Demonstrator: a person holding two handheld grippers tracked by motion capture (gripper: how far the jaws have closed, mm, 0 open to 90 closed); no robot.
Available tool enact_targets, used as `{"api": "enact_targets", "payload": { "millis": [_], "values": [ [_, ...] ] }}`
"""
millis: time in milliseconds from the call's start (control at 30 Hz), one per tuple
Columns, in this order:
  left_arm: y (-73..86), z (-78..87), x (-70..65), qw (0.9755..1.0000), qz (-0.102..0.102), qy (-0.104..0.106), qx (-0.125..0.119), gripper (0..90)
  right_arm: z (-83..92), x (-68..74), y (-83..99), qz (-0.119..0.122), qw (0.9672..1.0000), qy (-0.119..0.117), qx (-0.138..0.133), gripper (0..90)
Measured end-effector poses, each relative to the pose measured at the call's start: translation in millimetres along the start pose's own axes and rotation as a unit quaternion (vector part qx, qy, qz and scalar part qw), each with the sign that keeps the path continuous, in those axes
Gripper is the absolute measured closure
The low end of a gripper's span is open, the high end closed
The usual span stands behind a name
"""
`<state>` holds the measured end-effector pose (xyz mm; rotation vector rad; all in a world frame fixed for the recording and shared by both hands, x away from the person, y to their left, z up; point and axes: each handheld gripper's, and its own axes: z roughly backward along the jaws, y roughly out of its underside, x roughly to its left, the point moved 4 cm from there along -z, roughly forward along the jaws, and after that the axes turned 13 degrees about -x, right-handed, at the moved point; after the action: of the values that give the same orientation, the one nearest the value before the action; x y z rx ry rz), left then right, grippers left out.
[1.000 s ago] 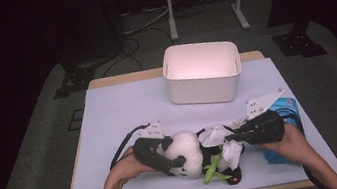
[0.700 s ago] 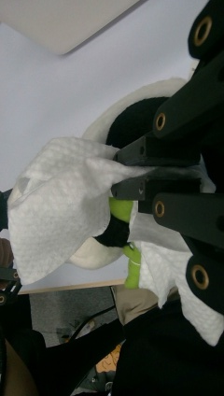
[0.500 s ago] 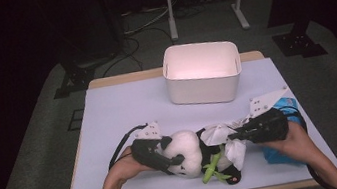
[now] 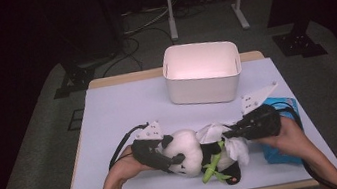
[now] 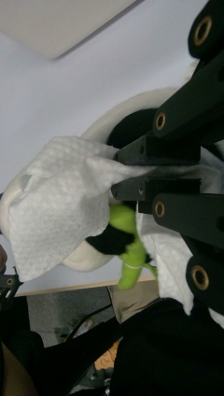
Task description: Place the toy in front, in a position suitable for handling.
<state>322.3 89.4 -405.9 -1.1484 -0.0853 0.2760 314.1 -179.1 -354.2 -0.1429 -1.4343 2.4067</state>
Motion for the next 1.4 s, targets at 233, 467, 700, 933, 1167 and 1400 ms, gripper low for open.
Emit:
{"api": "enact_targets", "payload": {
  "millis": [233, 467, 700, 933, 1167, 1400],
  "values": [
    [0.5, 0.6, 1.0, 1.0000, 0.002, 0.001, -0.001, 23.2, -19.0, 0.5, -13.5, 0.019, 0.9996, -0.014, 0.019, 83.6],
    [-2.2, 0.5, 0.1, 1.0000, -0.001, 0.002, -0.005, 23.2, -2.2, -5.4, -4.2, 0.001, 1.0000, 0.005, 0.004, 83.5],
    [-3.9, -3.1, 1.1, 0.9995, 0.029, 0.009, 0.005, 12.9, 3.2, -6.1, 11.0, -0.016, 0.9999, 0.001, -0.001, 83.8],
    [-2.1, -10.7, 6.1, 0.9978, 0.063, 0.015, 0.013, 1.1, -1.5, -1.0, 12.3, -0.013, 0.9999, -0.006, 0.006, 84.0],
    [-3.3, -14.5, 2.8, 0.9994, 0.029, 0.020, 0.004, 10.4, -3.2, -1.6, 8.7, -0.006, 0.9999, -0.005, 0.015, 84.0],
    [-5.9, -11.8, 4.6, 0.9995, -0.022, -0.019, -0.015, 29.5, -2.4, -7.8, 2.2, -0.009, 0.9999, -0.006, 0.011, 83.9]
  ]
}}
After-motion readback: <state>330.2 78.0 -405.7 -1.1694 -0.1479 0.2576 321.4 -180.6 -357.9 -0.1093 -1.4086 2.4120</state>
